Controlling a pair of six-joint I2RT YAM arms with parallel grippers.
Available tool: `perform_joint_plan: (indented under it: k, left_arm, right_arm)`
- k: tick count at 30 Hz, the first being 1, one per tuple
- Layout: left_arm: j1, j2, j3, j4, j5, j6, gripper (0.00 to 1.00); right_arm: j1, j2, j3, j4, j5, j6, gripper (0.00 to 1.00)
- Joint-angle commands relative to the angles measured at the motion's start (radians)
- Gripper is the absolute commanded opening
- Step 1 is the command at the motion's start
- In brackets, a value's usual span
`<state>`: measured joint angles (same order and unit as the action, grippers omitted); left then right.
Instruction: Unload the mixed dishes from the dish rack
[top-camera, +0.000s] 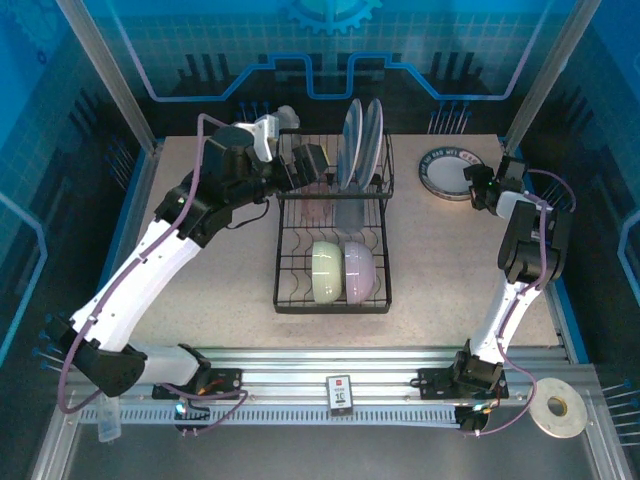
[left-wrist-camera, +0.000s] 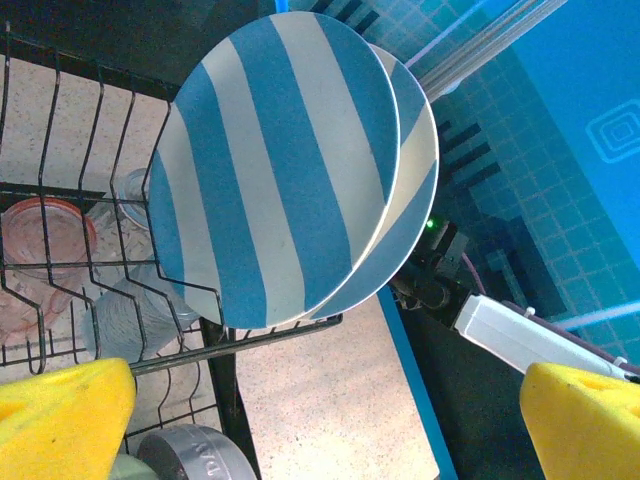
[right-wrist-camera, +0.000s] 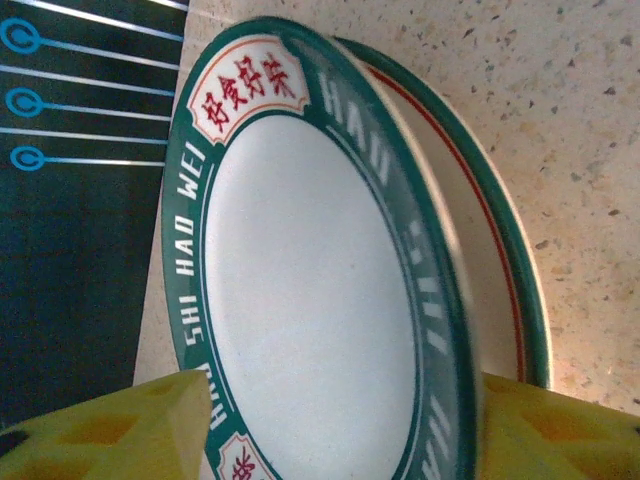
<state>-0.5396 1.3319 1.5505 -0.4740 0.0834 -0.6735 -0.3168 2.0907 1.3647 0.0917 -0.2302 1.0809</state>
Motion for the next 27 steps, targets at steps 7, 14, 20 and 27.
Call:
perform_joint_plan:
  k: [7, 14, 20, 27]
  left_arm:
    - [-0.007, -0.023, 0.035, -0.037, 0.261, 0.074, 0.99]
    - [-0.019, -0.048, 0.015, -0.048, 0.370, 0.090, 0.99]
    - [-0.029, -0.080, -0.013, -0.057, 0.360, 0.104, 0.99]
    - [-0.030, -0.113, -0.047, -0.057, 0.347, 0.104, 0.99]
  right_arm:
    - [-0.022, 0.007, 0.067, -0.234, -0.040, -0.067, 0.72]
    - [-0.018, 0.048, 0.167, -0.421, -0.049, -0.108, 0.73]
    - [-0.007, 0.042, 0.208, -0.512, -0.020, -0.134, 0.74]
    - [0.008, 0.066, 0.281, -0.608, -0.002, -0.157, 0.78]
